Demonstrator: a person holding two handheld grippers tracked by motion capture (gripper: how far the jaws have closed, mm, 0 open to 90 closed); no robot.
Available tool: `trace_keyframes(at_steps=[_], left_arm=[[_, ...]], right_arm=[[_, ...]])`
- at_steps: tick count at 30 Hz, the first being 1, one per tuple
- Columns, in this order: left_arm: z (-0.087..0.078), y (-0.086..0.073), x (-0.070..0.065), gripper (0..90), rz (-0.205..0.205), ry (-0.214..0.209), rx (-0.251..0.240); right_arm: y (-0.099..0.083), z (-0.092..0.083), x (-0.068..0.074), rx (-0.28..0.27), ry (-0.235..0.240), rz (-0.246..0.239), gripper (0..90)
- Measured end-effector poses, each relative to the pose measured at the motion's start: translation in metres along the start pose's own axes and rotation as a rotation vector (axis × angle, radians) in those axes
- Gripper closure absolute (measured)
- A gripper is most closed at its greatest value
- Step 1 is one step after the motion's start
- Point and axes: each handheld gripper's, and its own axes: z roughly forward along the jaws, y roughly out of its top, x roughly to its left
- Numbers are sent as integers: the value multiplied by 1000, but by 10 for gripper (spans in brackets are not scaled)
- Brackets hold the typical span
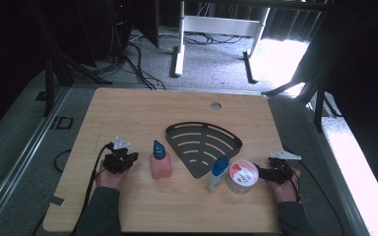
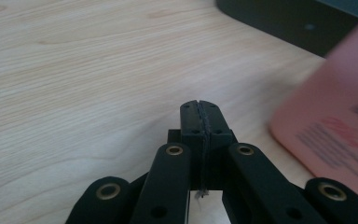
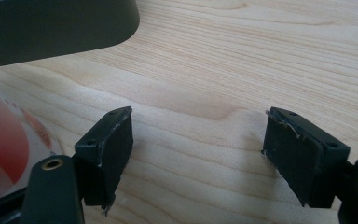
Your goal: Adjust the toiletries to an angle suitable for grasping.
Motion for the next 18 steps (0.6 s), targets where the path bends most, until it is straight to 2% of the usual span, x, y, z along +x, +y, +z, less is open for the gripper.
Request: trace_keyframes(at_steps=[1, 2, 4, 10, 18], left_arm=[[-3, -1, -4, 899, 20, -15, -8], [-3, -1, -4, 899, 20, -15, -8], [-9, -2, -13, 900, 57, -32, -24], [-16, -5, -26, 900, 102, -60, -27], [-28, -6, -39, 900, 120, -98, -47]], right_arm=[[0, 0, 0, 0, 1, 1, 235], [0, 0, 0, 0, 3, 2, 235], [0, 0, 0, 0, 2, 2, 235], [0, 0, 0, 0, 2, 1, 235], [0, 0, 0, 0, 3, 0, 234]])
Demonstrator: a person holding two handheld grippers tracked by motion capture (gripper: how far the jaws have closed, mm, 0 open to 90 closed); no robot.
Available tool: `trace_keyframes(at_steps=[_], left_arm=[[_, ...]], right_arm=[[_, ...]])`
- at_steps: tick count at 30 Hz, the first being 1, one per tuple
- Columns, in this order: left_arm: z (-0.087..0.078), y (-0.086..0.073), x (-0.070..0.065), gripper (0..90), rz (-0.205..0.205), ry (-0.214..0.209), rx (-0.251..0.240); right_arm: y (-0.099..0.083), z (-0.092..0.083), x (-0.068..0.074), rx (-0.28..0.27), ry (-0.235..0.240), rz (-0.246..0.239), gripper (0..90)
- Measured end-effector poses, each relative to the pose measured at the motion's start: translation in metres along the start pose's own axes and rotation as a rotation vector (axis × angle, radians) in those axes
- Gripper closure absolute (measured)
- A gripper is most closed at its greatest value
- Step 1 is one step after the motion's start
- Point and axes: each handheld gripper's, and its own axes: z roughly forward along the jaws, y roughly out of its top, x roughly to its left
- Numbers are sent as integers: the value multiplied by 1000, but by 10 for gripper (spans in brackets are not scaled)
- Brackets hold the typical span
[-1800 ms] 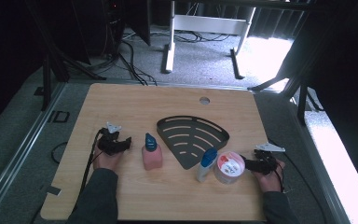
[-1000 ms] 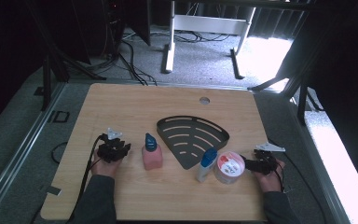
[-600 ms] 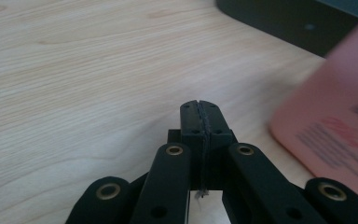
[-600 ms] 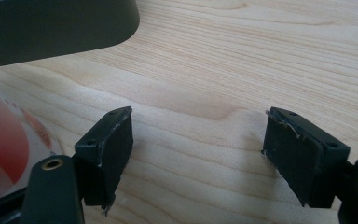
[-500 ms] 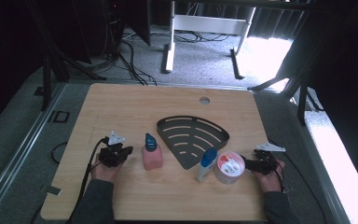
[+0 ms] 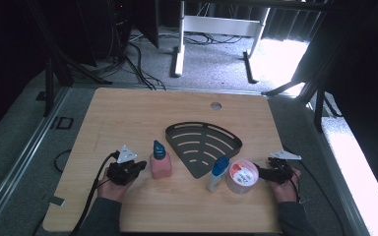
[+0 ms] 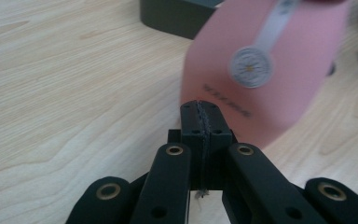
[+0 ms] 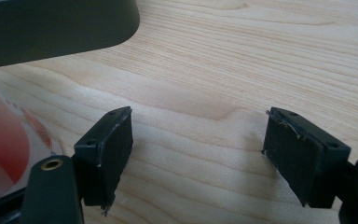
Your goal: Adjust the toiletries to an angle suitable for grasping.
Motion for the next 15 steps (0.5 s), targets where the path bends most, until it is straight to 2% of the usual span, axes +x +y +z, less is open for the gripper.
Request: trace_keyframes(at_steps=[5, 8, 15], left_arm=[[-6, 3, -4, 900, 19, -8, -10], [-11, 6, -6, 900, 17, -27, -27], [-26, 16, -13, 900, 52, -63, -59]], right_arm=[[0, 0, 0, 0, 2, -1, 234], [0, 0, 0, 0, 2, -3, 234], [0, 0, 0, -1, 3, -5, 234]])
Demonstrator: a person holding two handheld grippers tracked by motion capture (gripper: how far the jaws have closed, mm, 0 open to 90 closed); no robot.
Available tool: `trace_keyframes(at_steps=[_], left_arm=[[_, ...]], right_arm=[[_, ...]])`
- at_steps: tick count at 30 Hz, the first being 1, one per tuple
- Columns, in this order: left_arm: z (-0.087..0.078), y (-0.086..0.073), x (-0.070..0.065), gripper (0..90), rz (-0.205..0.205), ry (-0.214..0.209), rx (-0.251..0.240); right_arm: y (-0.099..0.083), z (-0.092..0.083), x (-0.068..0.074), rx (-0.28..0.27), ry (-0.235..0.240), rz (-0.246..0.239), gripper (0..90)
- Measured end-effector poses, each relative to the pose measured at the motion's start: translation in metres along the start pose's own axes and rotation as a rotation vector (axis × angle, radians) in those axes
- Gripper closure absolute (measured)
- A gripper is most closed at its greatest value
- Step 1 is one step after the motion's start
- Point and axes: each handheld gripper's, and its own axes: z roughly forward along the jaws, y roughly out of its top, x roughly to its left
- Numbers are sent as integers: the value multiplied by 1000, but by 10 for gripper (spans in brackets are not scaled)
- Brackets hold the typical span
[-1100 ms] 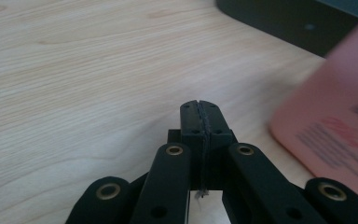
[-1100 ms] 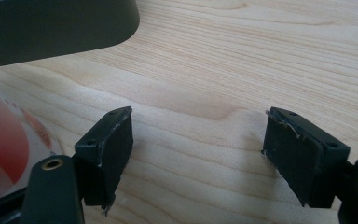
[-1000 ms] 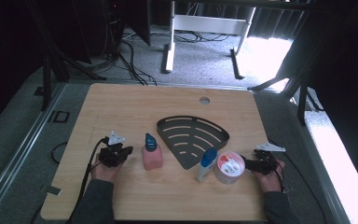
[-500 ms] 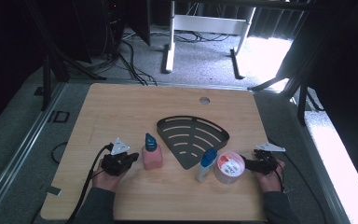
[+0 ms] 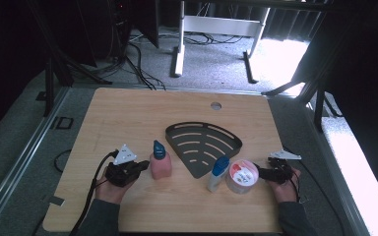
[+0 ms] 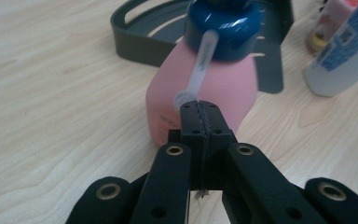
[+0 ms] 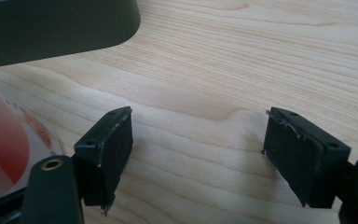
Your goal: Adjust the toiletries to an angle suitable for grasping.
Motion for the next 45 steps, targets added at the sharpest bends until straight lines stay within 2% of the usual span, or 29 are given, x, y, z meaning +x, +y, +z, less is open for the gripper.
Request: trace_keyframes(at_steps=[5, 11, 13, 14, 20, 26, 30, 36, 39, 42, 45], left_arm=[[-2, 3, -4, 900, 2, -25, -17], [7, 6, -10, 900, 21, -59, 2], [9, 6, -12, 900, 23, -59, 7], [11, 6, -13, 900, 29, -42, 26], [12, 8, -15, 900, 32, -33, 28], [21, 13, -24, 899, 76, -36, 41], [26, 16, -25, 899, 73, -36, 33], [34, 23, -26, 899, 90, -20, 42], [37, 26, -25, 899, 82, -7, 47], [35, 29, -25, 898, 73, -24, 34], [37, 33, -28, 898, 98, -28, 34]], right_arm=[[0, 0, 0, 0, -1, 0, 234], [0, 0, 0, 1, -2, -1, 235], [0, 0, 0, 1, -3, -1, 235], [0, 0, 0, 1, -3, -1, 235], [0, 0, 0, 1, -3, -1, 236], [0, 0, 0, 1, -4, -1, 236], [0, 0, 0, 1, -4, -1, 236], [0, 0, 0, 2, -4, 0, 235], [0, 0, 0, 2, -4, 0, 236], [0, 0, 0, 2, -4, 1, 235], [0, 0, 0, 1, -4, 1, 236]])
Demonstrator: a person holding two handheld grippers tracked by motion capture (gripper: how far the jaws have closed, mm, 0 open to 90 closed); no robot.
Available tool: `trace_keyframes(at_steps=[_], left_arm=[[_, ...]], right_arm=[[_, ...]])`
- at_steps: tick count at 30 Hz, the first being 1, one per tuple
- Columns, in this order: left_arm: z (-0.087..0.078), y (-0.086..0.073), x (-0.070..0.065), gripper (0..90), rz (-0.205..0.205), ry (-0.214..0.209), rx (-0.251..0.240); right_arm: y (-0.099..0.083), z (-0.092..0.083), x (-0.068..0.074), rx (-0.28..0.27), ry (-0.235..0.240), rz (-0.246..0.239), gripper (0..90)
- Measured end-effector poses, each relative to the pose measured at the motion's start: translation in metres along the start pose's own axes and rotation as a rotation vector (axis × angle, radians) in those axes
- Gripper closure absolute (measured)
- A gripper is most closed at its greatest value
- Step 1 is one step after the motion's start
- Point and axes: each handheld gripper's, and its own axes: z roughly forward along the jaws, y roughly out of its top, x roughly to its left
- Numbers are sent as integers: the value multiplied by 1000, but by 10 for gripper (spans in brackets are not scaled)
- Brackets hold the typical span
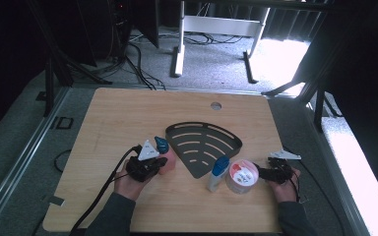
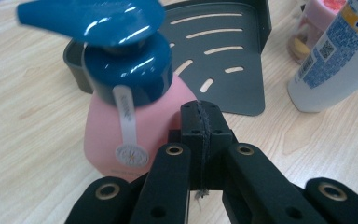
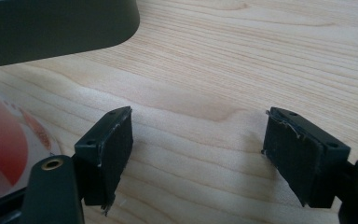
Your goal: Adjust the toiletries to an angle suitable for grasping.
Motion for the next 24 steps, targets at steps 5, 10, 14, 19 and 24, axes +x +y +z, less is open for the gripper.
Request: trace_keyframes(at_steps=[5, 10, 14, 19, 24], left_arm=[[7, 3, 1, 898, 10, -10, 2], [12, 7, 10, 898, 19, 10, 2], [14, 9, 15, 897, 4, 27, 2], [22, 12, 21, 895, -11, 11, -12], [30, 18, 20, 896, 7, 8, -12]], right_arm=[[0, 0, 0, 0, 0, 0, 236], [0, 0, 0, 0, 0, 1, 236], [0, 0, 0, 0, 0, 1, 236], [0, 0, 0, 0, 0, 1, 236], [0, 0, 0, 1, 0, 1, 236]])
